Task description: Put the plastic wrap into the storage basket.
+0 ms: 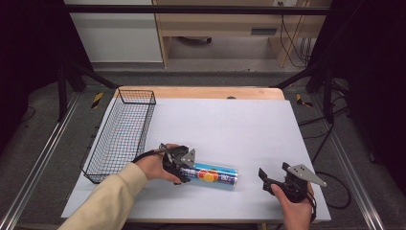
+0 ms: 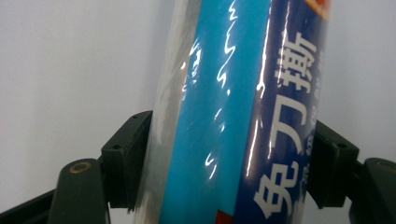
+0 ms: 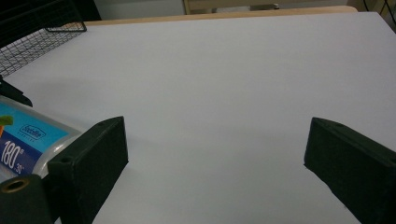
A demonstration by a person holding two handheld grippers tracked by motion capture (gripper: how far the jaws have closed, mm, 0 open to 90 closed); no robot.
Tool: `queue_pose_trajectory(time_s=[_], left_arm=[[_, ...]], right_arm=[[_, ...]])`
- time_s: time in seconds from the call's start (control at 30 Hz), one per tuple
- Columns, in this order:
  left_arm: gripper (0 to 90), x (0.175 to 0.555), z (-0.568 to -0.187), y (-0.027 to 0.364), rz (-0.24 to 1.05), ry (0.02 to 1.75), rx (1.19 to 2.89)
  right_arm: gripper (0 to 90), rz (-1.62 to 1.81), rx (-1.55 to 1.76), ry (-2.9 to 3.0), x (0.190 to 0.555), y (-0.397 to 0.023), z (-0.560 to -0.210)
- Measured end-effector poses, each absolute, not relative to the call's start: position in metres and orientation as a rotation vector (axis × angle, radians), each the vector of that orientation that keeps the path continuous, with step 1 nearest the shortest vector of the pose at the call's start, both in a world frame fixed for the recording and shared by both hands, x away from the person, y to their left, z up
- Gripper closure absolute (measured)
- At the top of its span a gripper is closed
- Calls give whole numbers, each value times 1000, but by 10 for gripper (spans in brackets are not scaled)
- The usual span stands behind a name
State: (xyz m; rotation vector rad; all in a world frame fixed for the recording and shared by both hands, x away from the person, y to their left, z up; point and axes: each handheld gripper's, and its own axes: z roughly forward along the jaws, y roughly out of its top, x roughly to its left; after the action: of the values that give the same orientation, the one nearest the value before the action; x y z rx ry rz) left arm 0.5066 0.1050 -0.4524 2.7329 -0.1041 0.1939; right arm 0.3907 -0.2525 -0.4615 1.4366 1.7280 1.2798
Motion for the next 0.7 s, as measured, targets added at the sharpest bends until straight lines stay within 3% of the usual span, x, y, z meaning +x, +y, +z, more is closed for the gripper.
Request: queue_pose_trajectory(time_s=[0.7], left_arm=[[284,503,-451,107,178,-97,2709]], right_arm=[[67,1286,1443,1722,390,-253,-461]])
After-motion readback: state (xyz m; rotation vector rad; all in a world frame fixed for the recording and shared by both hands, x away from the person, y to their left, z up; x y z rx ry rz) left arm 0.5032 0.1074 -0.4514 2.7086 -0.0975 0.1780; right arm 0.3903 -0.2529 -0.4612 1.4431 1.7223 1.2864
